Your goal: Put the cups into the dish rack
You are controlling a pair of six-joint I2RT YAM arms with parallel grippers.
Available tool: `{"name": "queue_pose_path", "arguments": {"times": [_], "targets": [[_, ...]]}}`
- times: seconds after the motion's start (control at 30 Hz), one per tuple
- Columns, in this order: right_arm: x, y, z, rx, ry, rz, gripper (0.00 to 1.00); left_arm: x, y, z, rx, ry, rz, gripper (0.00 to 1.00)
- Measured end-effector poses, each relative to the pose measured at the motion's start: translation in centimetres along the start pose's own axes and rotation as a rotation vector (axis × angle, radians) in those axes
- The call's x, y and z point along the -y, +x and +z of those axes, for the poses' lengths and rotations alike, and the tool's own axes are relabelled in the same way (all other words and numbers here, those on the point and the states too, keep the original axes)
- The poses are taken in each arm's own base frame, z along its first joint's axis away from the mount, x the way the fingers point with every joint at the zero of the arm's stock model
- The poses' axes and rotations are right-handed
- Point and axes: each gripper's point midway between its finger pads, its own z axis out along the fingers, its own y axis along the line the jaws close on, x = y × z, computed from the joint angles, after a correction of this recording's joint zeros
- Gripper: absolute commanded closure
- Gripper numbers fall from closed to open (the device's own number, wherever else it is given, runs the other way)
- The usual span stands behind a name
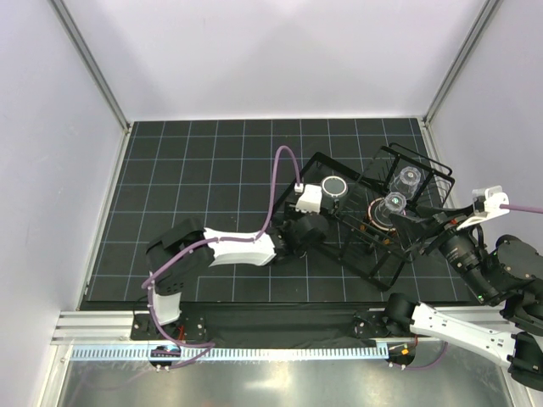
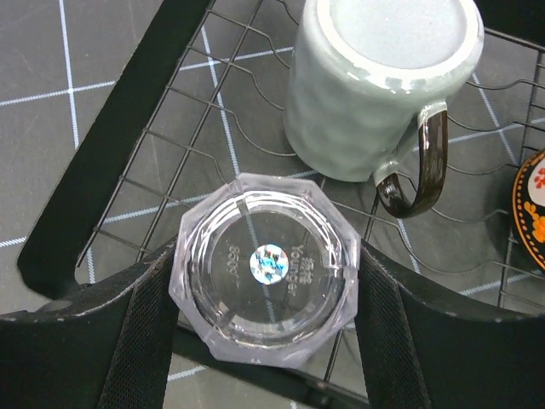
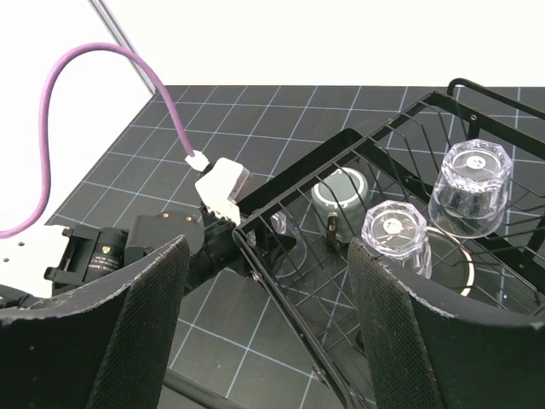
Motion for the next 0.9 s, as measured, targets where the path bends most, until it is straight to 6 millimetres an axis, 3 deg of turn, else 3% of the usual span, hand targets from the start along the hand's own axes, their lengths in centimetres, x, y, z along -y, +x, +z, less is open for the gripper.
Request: {"name": "queue_pose_path", "arguments": {"times": [0.2,0.43,0.6,0.8,0.9], "targets": [[-0.4,0.0,0.2,0.001,-0.012,0.004,0.24,-0.2,0.0,-0.7,-0.005,0.046,-0.028,0.40],[-0.6,0.0,0.3,-0.001,-0.019,0.008,0.24,1.2,0.1,-0.8,-0.028,0.123,-0.026,0.48],[-0.6,0.0,0.3,-0.001,-0.019,0.011,0.24,2.9,0.0,-0.5,-0.043,0.177,-0.031,0.48],[-0.7,0.0,0.3,-0.001,-0.019,0.013,0.24,3.8,0.0,-0.4,-0.053,0.210,-0.030,0.26],[-0.7,0.0,0.3,-0.001,-0.019,0.014,0.24,3.7,0.3,-0.4,-0.060,0.211,-0.028,0.21]]}}
